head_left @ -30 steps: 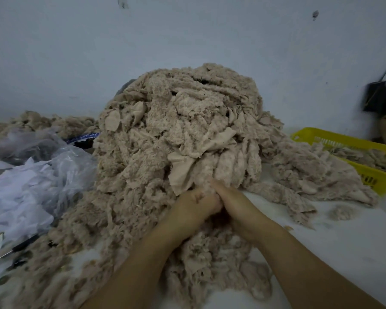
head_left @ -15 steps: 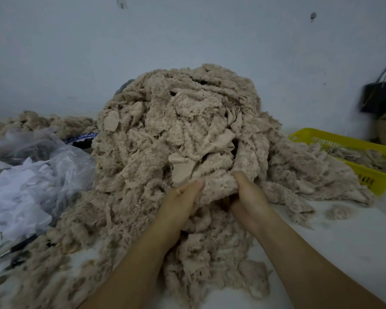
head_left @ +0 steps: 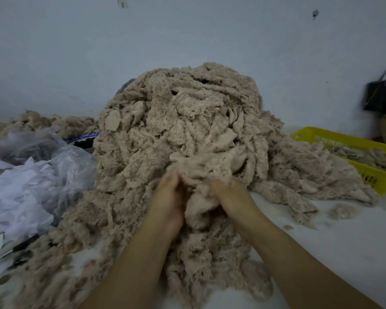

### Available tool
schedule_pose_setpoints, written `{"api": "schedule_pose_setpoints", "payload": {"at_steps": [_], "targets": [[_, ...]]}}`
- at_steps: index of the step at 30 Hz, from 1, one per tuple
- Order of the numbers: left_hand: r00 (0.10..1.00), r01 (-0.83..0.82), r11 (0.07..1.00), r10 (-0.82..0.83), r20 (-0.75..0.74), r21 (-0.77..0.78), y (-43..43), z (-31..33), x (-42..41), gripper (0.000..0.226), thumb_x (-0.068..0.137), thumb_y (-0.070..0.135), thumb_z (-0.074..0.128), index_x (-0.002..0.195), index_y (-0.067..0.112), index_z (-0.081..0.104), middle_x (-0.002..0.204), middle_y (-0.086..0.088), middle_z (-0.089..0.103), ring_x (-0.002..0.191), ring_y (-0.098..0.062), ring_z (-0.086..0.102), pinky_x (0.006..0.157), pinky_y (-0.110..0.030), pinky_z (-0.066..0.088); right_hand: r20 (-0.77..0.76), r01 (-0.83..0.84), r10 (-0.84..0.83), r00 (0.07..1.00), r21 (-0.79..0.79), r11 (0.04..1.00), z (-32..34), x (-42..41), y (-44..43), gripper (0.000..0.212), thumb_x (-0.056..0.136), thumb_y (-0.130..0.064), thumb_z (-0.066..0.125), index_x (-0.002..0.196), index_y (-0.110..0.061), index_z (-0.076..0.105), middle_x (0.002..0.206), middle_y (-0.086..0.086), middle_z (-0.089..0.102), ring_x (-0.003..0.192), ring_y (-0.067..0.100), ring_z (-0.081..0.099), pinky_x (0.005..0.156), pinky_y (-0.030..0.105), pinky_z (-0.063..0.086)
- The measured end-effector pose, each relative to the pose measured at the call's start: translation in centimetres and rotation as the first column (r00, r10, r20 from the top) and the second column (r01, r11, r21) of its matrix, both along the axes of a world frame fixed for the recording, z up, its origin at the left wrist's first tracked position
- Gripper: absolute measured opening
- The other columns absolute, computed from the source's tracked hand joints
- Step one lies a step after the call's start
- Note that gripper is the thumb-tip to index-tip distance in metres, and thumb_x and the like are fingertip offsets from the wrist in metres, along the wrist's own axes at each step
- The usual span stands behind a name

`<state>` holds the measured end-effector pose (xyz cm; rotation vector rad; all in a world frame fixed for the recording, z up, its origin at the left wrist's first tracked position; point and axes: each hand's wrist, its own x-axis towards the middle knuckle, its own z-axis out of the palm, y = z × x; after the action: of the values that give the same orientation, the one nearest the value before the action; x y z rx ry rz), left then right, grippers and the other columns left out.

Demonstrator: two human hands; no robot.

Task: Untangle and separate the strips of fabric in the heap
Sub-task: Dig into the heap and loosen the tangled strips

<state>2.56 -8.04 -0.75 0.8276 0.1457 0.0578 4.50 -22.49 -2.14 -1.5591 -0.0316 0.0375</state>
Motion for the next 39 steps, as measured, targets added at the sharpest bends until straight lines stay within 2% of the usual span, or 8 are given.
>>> {"api": "schedule_pose_setpoints", "payload": {"at_steps": [5, 12, 14, 19, 22, 25, 30, 39], "targets": [[0.974, -0.208, 0.965, 0.189, -0.129, -0.162, 3.1, 0.1, 1.2, 0.025, 0.106, 0.018, 0.043, 0.086, 0.013, 0.057, 0.075, 0.000, 0.054, 0.066, -0.010, 0.051, 0.060, -0.021, 0.044, -0.136, 0.265, -0.248, 0.959, 0.118, 0.957, -0.3, 2.0, -2.8, 0.055, 0.094, -0.039, 0.057, 0.142, -0.014, 0.048, 0.132, -0.002, 0.056, 0.117, 0.023, 0.056, 0.098, 0.034, 0.045], [0.974, -0.217, 0.862, 0.219, -0.051, -0.458, 4.1, 0.4, 1.2, 0.024, 0.106, 0.012, 0.040, 0.109, 0.006, 0.063, 0.105, -0.011, 0.068, 0.092, -0.020, 0.067, 0.065, -0.028, 0.059, -0.294, 0.533, -0.461, 0.837, 0.256, 0.806, 0.2, 2.8, -4.7, 0.031, 0.094, -0.034, 0.051, 0.116, -0.014, 0.062, 0.122, 0.007, 0.062, 0.104, 0.029, 0.060, 0.084, 0.041, 0.049], [0.978, -0.191, 0.866, 0.208, -0.014, -0.463, 4.1, 0.4, 1.2, 0.023, 0.101, 0.007, 0.043, 0.101, 0.005, 0.067, 0.094, -0.009, 0.073, 0.078, -0.018, 0.072, 0.064, -0.026, 0.059, -0.207, 0.458, -0.425, 0.881, 0.155, 0.875, 0.1, 2.3, -4.2, 0.041, 0.093, -0.034, 0.051, 0.129, -0.015, 0.058, 0.127, 0.007, 0.062, 0.109, 0.028, 0.060, 0.092, 0.039, 0.051], [0.993, -0.108, 0.905, 0.118, -0.001, -0.411, 3.0, 0.5, 0.9, 0.036, 0.105, 0.021, 0.041, 0.087, 0.006, 0.070, 0.078, -0.009, 0.074, 0.056, -0.017, 0.069, 0.051, -0.021, 0.050, 0.217, 0.255, -0.199, 0.956, -0.276, 0.927, 0.1, 0.3, -1.1, 0.036, 0.093, -0.029, 0.055, 0.124, -0.015, 0.044, 0.123, -0.001, 0.043, 0.096, 0.011, 0.050, 0.070, 0.019, 0.044], [0.999, -0.005, 0.962, 0.014, 0.033, -0.272, 2.5, 0.2, 0.3, 0.028, 0.097, 0.013, 0.046, 0.104, 0.002, 0.070, 0.104, -0.016, 0.074, 0.080, -0.025, 0.074, 0.062, -0.026, 0.057, 0.605, 0.460, -0.211, 0.767, -0.291, 0.839, 1.3, -1.0, -0.7, 0.041, 0.091, -0.019, 0.055, 0.130, -0.010, 0.048, 0.127, -0.006, 0.029, 0.123, 0.020, 0.038, 0.102, 0.037, 0.039], [0.993, 0.084, 0.991, -0.074, 0.095, -0.105, 1.3, 0.2, -0.1, 0.040, 0.087, 0.018, 0.053, 0.123, 0.004, 0.063, 0.122, -0.016, 0.069, 0.102, -0.027, 0.071, 0.086, -0.035, 0.059, 0.802, 0.529, -0.014, 0.597, -0.381, 0.758, 1.5, -1.5, 0.4, 0.036, 0.089, -0.019, 0.053, 0.122, -0.007, 0.059, 0.126, 0.005, 0.047, 0.120, 0.019, 0.043, 0.102, 0.032, 0.038], [0.985, 0.139, 0.983, -0.150, 0.084, 0.124, 0.5, 0.4, -0.7, 0.042, 0.101, 0.027, 0.041, 0.132, 0.005, 0.056, 0.114, -0.012, 0.073, 0.097, -0.023, 0.072, 0.076, -0.032, 0.061, 0.434, 0.179, 0.247, 0.866, -0.731, 0.658, -0.3, 0.0, 0.5, 0.028, 0.103, -0.025, 0.046, 0.092, -0.005, 0.062, 0.096, 0.009, 0.060, 0.093, 0.026, 0.056, 0.080, 0.040, 0.044], [0.998, 0.007, 0.963, 0.008, 0.056, -0.269, 3.3, 0.8, -0.3, 0.048, 0.104, 0.036, 0.041, 0.109, -0.003, 0.067, 0.110, -0.029, 0.070, 0.097, -0.039, 0.071, 0.081, -0.054, 0.055, 0.389, 0.248, 0.154, 0.908, -0.797, 0.550, -1.2, 1.1, -0.8, 0.037, 0.106, -0.028, 0.038, 0.089, -0.006, 0.063, 0.102, 0.011, 0.064, 0.098, 0.030, 0.054, 0.086, 0.033, 0.038]]}}
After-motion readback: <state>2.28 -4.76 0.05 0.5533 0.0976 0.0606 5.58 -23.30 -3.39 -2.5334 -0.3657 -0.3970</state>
